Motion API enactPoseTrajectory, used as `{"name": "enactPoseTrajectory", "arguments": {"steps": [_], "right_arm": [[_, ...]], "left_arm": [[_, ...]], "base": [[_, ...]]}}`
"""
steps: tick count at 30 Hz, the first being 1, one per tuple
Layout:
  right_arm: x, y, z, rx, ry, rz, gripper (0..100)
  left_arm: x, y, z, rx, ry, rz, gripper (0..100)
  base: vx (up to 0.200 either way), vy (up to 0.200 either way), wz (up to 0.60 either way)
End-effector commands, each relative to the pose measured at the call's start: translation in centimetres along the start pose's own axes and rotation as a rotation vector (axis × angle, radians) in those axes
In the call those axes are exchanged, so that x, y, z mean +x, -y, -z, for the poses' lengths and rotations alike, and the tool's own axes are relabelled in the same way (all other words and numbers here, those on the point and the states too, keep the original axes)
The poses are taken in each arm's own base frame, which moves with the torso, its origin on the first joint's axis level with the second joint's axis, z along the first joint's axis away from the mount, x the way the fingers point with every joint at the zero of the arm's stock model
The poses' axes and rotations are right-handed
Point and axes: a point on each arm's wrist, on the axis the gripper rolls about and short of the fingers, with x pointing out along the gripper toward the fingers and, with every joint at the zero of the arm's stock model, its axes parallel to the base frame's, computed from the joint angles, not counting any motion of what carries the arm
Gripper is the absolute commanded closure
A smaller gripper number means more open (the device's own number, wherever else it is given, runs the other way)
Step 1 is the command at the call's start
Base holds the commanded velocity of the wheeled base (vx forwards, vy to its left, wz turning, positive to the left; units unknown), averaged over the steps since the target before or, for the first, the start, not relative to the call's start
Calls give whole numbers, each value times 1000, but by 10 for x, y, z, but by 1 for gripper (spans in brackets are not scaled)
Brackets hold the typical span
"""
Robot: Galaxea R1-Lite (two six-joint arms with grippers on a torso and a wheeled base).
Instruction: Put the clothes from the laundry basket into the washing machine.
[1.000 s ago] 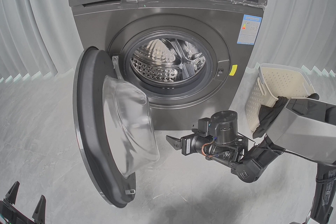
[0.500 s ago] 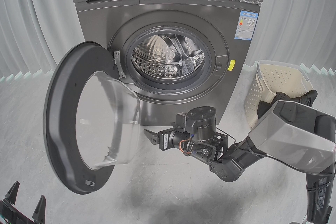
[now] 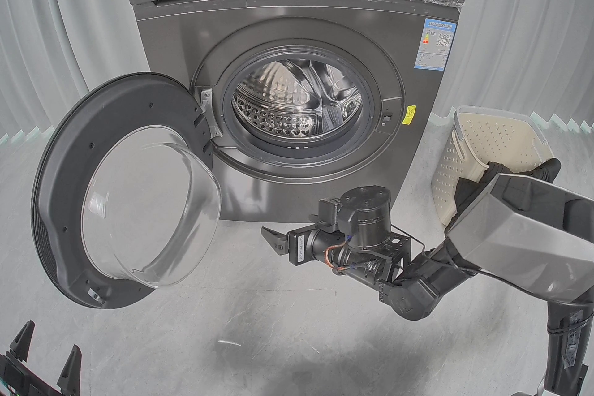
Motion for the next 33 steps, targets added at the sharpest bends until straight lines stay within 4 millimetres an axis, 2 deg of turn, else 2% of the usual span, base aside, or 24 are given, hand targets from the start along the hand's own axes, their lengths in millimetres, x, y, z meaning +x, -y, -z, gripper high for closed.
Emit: {"name": "enactPoseTrajectory", "arguments": {"steps": [1, 5, 9, 10, 11, 12, 17, 23, 26, 27, 28, 29, 33], "right_arm": [[-42, 9, -30, -13, 38, 27, 0], [-92, 13, -46, -18, 84, 76, 0], [-138, 20, -43, -17, 79, 145, 0], [-140, 20, -42, -19, 77, 145, 0], [-165, 25, -44, -42, 92, 182, 0], [-180, 27, -46, -48, 108, 199, 0], [-222, 33, -54, -43, 165, 238, 0], [-295, 60, -58, -70, 313, 407, 0], [-337, 63, -47, -86, 385, 487, 0], [-337, 63, -47, -86, 385, 487, 0], [-351, 62, -41, -104, 412, 511, 0], [-370, 60, -26, -137, 435, 540, 0], [-392, 55, -16, -152, 457, 581, 0]], "left_arm": [[0, 0, 5, -1, -3, 1, 0], [0, 0, 5, -1, -3, 1, 0], [0, 0, 5, -4, -3, 1, 0], [0, 0, 5, -4, -4, 1, 0], [0, 0, 5, -4, -4, 1, 0], [0, 0, 5, -2, -3, -1, 0], [0, 0, 5, -1, -4, -1, 0], [0, 0, 5, 1, -3, 1, 0], [0, 0, 5, 1, -4, -1, 0], [0, 0, 5, 1, -4, -1, 0], [0, 0, 5, -1, -4, -1, 0], [0, 0, 5, -4, -4, -3, 0], [0, 0, 5, 1, -3, -2, 0]], "base": [[0, 0, 0], [0, 0, 0], [0, 0, 0], [0, 0, 0], [0, 0, 0], [0, 0, 0], [0, 0, 0], [0, 0, 0], [0, 0, 0], [0, 0, 0], [0, 0, 0], [0, 0, 0], [0, 0, 0]]}}
